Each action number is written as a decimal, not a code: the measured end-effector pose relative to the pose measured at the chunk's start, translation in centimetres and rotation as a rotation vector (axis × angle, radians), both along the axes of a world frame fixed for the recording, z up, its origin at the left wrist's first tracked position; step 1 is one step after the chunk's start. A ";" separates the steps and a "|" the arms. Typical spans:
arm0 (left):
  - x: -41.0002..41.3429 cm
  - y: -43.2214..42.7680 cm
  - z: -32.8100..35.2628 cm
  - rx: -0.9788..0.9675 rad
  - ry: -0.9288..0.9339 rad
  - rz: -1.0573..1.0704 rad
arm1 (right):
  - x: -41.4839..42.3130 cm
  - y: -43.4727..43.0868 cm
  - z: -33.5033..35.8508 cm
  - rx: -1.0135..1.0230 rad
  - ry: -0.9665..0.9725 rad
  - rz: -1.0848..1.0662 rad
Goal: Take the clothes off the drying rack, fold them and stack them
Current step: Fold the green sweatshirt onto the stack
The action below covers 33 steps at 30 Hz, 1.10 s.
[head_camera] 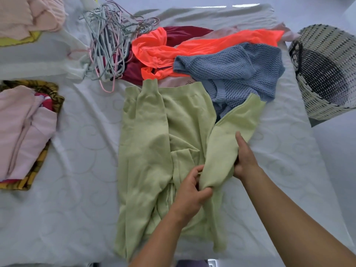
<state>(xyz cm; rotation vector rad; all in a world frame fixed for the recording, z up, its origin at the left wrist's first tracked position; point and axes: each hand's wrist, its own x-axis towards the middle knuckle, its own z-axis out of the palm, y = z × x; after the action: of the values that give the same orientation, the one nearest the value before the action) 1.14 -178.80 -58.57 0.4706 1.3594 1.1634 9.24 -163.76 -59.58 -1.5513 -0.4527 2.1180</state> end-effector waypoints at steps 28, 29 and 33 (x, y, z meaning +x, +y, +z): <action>-9.9 -8.6 -5.8 -0.484 0.322 0.268 | -14.0 2.6 -5.4 0.311 -0.589 0.393; -9.8 -8.7 -5.6 -0.485 0.391 0.227 | -14.2 2.7 -4.7 0.427 -0.596 0.426; -9.1 -9.0 -4.8 -0.462 0.660 0.088 | -16.5 5.8 1.6 0.870 -0.410 0.455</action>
<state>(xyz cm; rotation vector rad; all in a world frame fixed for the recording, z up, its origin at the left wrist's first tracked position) -7.95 -187.78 -63.41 0.4771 2.1721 0.7375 -7.25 -157.99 -57.94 -1.3826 -1.7299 1.4735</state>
